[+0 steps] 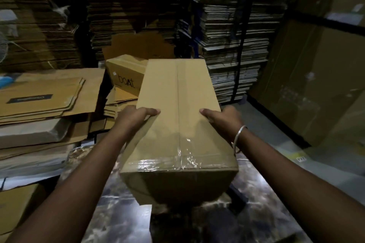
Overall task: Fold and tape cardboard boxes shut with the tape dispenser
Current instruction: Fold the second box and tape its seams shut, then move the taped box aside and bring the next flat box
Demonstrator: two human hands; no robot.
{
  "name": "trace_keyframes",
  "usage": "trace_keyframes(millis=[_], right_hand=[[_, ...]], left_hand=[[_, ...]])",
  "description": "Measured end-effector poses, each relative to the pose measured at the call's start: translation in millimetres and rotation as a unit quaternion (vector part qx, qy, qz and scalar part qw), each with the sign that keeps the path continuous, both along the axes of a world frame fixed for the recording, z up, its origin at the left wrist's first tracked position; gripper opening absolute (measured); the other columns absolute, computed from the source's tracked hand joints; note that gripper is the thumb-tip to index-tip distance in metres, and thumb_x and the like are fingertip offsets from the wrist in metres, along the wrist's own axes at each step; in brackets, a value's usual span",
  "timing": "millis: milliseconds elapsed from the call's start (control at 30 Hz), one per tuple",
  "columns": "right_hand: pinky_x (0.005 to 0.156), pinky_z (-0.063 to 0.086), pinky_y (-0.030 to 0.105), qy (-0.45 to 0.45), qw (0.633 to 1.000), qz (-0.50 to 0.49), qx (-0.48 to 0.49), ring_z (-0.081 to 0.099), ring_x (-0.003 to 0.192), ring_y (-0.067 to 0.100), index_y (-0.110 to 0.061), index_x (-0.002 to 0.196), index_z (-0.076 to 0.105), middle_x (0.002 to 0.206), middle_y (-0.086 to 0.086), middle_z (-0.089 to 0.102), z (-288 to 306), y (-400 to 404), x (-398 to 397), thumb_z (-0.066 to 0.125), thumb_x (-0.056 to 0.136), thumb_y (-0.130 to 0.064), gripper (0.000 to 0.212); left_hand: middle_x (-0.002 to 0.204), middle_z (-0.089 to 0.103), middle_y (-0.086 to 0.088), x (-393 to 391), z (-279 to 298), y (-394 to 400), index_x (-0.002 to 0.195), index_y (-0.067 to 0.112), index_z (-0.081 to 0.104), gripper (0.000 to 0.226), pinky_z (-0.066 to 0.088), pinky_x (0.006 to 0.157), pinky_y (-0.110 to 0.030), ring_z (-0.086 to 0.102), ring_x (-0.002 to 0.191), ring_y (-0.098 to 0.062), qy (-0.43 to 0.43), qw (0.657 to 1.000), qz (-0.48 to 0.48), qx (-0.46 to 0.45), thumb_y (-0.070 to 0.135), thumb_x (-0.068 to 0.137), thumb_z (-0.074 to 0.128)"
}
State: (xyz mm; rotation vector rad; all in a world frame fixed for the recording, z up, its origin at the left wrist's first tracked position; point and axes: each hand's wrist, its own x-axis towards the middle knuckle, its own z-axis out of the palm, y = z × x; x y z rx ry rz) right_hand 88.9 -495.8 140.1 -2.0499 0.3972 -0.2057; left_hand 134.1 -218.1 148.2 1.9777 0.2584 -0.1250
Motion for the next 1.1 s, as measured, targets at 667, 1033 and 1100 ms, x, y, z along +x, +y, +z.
trace_keyframes(millis=[667,1033,1100], right_hand=[[0.076,0.062,0.045,0.029,0.990,-0.135,-0.039,0.072,0.078,0.024,-0.016,0.089,0.075,0.085,-0.002,0.075,-3.5,-397.7,8.7,0.076,0.045,-0.078,0.076],[0.081,0.061,0.046,0.091,0.981,-0.169,-0.035,0.073,0.082,0.024,-0.016,0.085,0.076,0.083,-0.003,0.077,-101.8,-550.7,20.1,0.078,0.046,-0.082,0.077],[0.083,0.059,0.044,0.105,0.984,-0.138,-0.048,0.072,0.085,0.024,-0.019,0.082,0.075,0.085,-0.003,0.077,-120.8,-568.3,21.6,0.079,0.062,-0.067,0.053]], left_hand=[[0.112,0.068,-0.003,35.8,-23.5,-416.4,0.108,0.020,0.060,0.078,0.055,0.091,-0.045,0.064,0.098,-0.030,-0.010,0.997,-0.046,-0.054,0.062,0.046,0.080],[0.102,0.069,-0.002,52.4,-106.9,-565.8,0.096,0.019,0.067,0.049,0.055,0.078,-0.036,0.064,0.093,-0.025,0.043,0.993,-0.103,-0.050,0.039,0.052,0.081],[0.100,0.069,-0.002,52.7,-133.7,-591.1,0.093,0.018,0.067,0.050,0.056,0.077,-0.036,0.064,0.091,-0.024,0.060,0.994,-0.085,-0.037,0.038,0.050,0.082]])
